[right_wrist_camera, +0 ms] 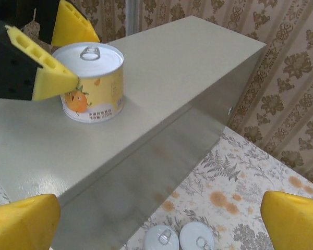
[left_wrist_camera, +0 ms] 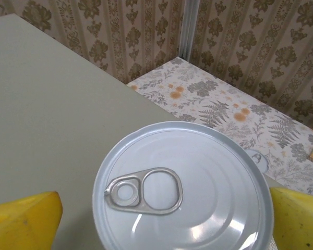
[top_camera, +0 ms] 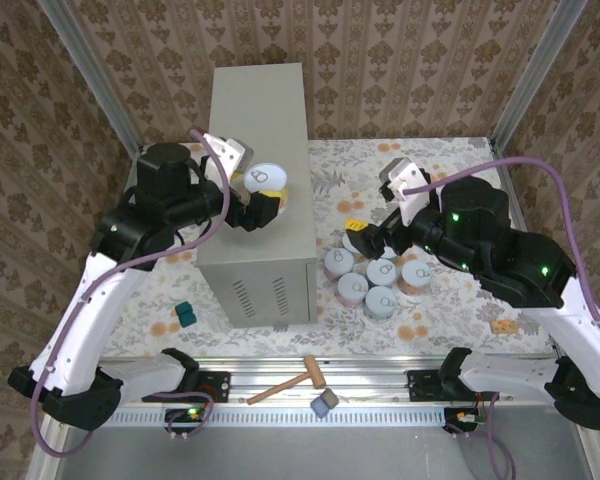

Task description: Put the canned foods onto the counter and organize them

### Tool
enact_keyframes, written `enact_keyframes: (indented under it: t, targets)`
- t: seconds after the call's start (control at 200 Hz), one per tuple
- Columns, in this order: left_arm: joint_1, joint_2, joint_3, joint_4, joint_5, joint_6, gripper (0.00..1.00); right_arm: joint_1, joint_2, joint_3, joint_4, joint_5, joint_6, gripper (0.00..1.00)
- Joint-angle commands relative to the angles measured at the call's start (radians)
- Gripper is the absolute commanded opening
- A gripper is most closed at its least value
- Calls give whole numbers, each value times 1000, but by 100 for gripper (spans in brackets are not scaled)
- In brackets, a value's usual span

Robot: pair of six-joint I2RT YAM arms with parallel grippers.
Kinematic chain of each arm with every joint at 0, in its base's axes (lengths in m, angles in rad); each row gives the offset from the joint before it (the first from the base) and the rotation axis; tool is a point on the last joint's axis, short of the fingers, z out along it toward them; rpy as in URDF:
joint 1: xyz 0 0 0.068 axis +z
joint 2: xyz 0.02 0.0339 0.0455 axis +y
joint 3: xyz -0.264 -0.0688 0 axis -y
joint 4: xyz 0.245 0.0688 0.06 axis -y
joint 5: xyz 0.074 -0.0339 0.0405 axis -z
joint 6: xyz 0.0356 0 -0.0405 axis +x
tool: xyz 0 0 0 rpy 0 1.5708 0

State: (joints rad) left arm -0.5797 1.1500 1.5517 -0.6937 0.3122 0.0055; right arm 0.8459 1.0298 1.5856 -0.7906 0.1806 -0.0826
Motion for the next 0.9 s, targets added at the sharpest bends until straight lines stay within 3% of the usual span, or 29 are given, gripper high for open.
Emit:
enact_keyframes:
  t: [0.0,0.105,0.32,0.575,0.895]
  targets:
    - [8,16,35,30,42,-26,100,-5,-50,-45,39,28,8,100]
    - [8,32,42,34,46,-23,94,-5,-80,-88,50,25,17,100]
    - [7,81,105,7,34,-3,67,-5,-120,-153,69,18,34,100]
    - [19,164,258,-23,-10,64,63,-4,-158,-227,102,-43,46,100]
    - [110,327,460,-4,19,91,63,-2,-197,-304,138,-169,41,100]
